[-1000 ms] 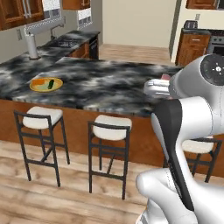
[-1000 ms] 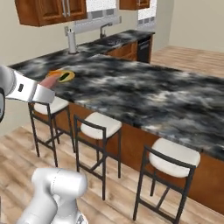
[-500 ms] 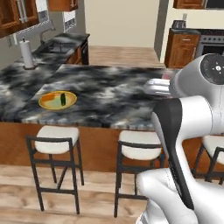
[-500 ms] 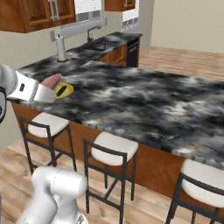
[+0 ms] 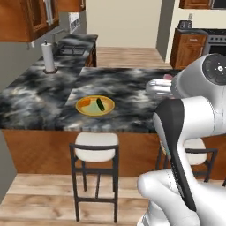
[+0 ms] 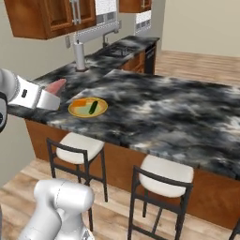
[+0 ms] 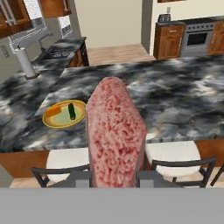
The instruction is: Take the cheese, steak, and cucumber from the fridge and place them on the plate on the dining counter to create an appetizer plate.
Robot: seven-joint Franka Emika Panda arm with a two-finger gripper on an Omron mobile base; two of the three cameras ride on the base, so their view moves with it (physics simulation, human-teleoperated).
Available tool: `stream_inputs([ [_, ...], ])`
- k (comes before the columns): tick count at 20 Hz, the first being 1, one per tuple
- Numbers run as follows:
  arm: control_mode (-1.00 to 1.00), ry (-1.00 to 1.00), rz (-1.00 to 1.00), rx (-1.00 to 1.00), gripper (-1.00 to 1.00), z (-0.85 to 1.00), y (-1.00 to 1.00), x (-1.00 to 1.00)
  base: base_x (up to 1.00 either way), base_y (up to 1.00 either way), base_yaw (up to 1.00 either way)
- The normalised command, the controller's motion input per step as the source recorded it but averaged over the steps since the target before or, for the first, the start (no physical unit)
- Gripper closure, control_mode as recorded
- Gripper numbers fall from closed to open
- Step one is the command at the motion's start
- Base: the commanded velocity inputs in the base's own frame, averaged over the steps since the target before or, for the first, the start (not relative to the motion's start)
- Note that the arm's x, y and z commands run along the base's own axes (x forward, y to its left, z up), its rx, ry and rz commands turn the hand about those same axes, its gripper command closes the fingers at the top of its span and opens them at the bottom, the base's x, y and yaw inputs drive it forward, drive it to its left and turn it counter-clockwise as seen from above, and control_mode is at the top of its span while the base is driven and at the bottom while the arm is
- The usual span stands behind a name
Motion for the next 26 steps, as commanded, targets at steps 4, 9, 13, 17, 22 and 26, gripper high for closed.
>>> stream_inputs([
  [4, 1.00, 0.00, 0.00, 0.00, 1.00, 0.00, 0.00, 0.00, 0.04, 1.00, -0.07],
  [9, 1.00, 0.00, 0.00, 0.00, 1.00, 0.00, 0.00, 0.00, 0.40, 0.99, -0.02],
  [13, 1.00, 0.00, 0.00, 0.00, 1.00, 0.00, 0.00, 0.00, 0.66, 0.36, -0.01],
  [17, 1.00, 0.00, 0.00, 0.00, 1.00, 0.00, 0.00, 0.00, 0.79, -0.36, -0.04],
  [22, 1.00, 0.00, 0.00, 0.00, 1.00, 0.00, 0.00, 0.00, 0.54, -0.60, -0.05],
  [26, 1.00, 0.00, 0.00, 0.00, 1.00, 0.00, 0.00, 0.00, 0.49, -0.44, -0.05],
])
